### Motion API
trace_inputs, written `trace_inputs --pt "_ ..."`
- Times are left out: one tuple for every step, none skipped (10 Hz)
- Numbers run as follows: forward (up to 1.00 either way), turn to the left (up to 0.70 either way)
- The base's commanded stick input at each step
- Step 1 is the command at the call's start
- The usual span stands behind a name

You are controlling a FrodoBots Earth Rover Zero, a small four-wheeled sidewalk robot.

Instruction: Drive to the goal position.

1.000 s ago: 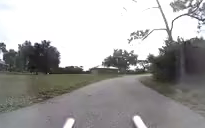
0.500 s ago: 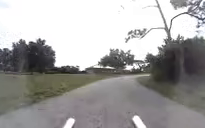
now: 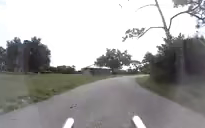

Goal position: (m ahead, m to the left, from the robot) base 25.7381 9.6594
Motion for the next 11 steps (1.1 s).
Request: trace_inputs --pt "0.69 0.03" --pt "0.69 0.03" --pt "0.69 0.03" --pt "0.69 0.03" --pt "0.69 0.03" --pt "0.69 0.03" --pt "0.69 0.03" --pt "0.69 0.03" --pt "0.69 0.03" --pt "0.69 0.03" --pt "0.69 0.03"
